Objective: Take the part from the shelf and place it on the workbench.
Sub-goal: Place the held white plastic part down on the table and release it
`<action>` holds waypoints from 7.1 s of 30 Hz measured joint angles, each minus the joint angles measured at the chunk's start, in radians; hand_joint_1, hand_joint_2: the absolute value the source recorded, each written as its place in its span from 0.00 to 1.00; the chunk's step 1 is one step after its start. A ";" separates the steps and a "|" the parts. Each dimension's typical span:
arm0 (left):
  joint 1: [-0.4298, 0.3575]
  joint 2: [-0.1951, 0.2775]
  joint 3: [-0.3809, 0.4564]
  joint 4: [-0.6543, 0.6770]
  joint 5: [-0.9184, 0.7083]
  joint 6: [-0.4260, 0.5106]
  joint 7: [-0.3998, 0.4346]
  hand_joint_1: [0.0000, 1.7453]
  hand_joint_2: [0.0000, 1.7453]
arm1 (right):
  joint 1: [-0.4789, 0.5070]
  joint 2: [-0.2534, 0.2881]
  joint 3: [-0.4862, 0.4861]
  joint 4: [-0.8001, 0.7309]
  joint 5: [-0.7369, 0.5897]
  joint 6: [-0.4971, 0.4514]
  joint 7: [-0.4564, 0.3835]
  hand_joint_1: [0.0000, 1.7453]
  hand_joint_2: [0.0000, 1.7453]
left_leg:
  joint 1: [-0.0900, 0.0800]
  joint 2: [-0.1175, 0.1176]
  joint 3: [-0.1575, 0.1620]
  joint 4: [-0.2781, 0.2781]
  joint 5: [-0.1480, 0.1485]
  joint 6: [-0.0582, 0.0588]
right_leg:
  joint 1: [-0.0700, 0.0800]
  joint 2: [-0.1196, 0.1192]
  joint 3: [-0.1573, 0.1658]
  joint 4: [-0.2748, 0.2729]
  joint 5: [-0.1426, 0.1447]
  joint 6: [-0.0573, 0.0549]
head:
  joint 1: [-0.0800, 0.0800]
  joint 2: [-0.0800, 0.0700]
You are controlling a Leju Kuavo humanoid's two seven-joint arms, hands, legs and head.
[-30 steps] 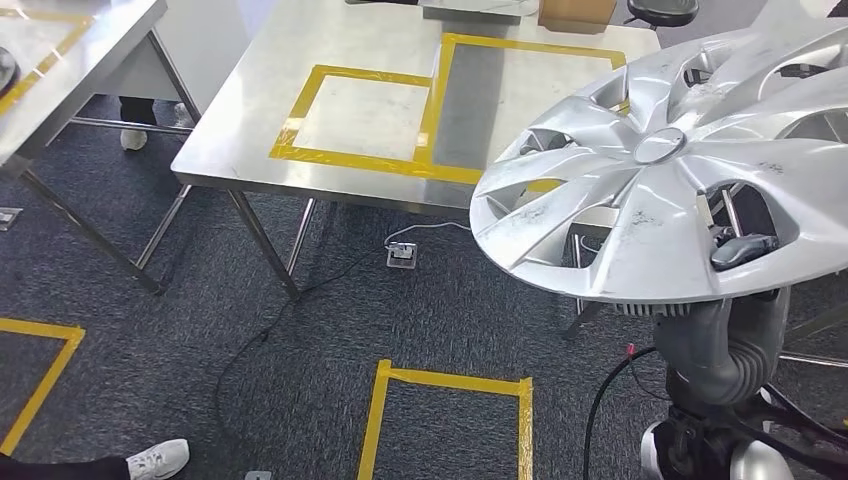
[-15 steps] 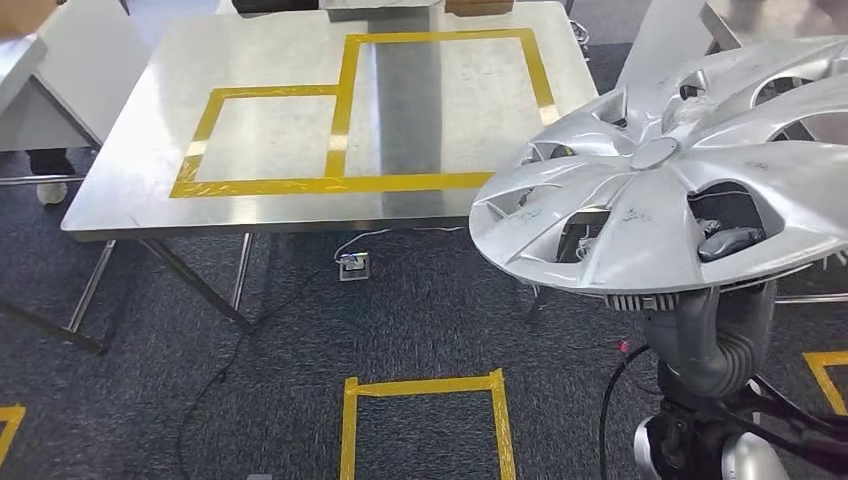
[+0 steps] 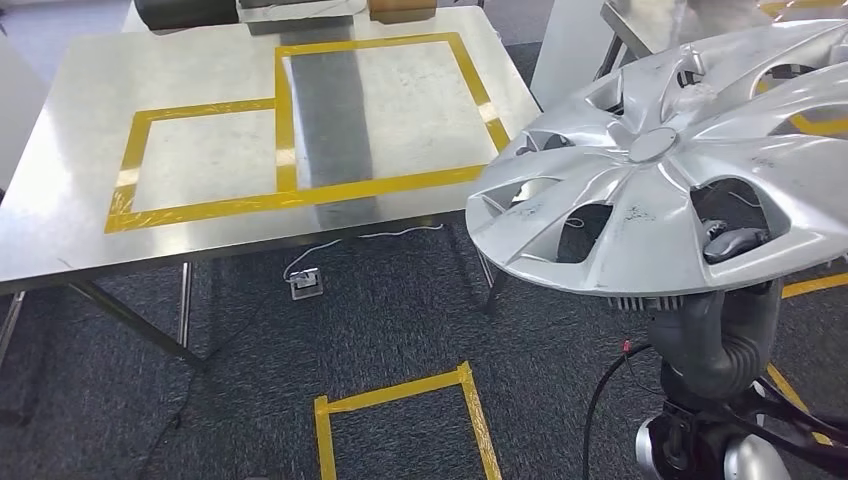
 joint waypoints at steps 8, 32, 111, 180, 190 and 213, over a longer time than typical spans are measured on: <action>-0.002 -0.004 0.000 0.000 0.000 0.000 0.000 0.00 1.00 | 0.002 0.001 0.000 0.000 0.000 0.000 0.000 1.00 1.00 | -0.007 0.024 0.007 0.002 0.000 0.015 | -0.002 0.006 0.004 -0.013 0.012 -0.001 | 0.007 0.000; -0.003 -0.004 0.000 0.000 -0.003 0.000 0.000 0.00 1.00 | 0.002 0.003 0.000 0.000 0.000 0.000 0.000 1.00 1.00 | -0.005 0.015 0.008 0.003 -0.006 0.017 | -0.003 -0.002 0.006 -0.013 0.002 0.040 | 0.005 0.000; 0.002 -0.003 0.000 0.000 -0.009 -0.001 0.004 0.00 1.00 | 0.005 0.007 0.006 0.002 0.004 0.000 -0.012 1.00 1.00 | 0.013 0.047 -0.099 0.126 0.031 -0.041 | 0.004 -0.083 0.085 -0.027 -0.051 0.009 | -0.010 0.000; -0.009 -0.030 -0.003 0.000 -0.089 -0.031 0.001 0.00 1.00 | -0.738 -0.053 0.387 0.242 0.183 0.217 0.752 1.00 1.00 | 0.009 0.074 -0.046 0.029 0.027 -0.017 | 0.010 -0.068 0.072 -0.007 -0.065 0.032 | -0.003 0.000; -0.027 -0.034 -0.005 0.000 -0.117 -0.042 0.029 0.00 1.00 | -0.885 -0.053 0.633 0.456 0.164 0.254 0.829 1.00 1.00 | 0.009 0.066 -0.047 0.029 0.027 -0.017 | 0.009 -0.070 0.072 -0.008 -0.065 0.032 | -0.002 0.000; -0.033 -0.040 -0.022 0.000 -0.129 -0.046 0.045 0.00 1.00 | -0.966 -0.034 0.828 0.672 0.174 0.250 0.834 1.00 1.00 | 0.009 0.047 -0.048 0.029 0.029 -0.015 | 0.009 -0.078 0.074 -0.008 -0.066 0.032 | -0.002 0.000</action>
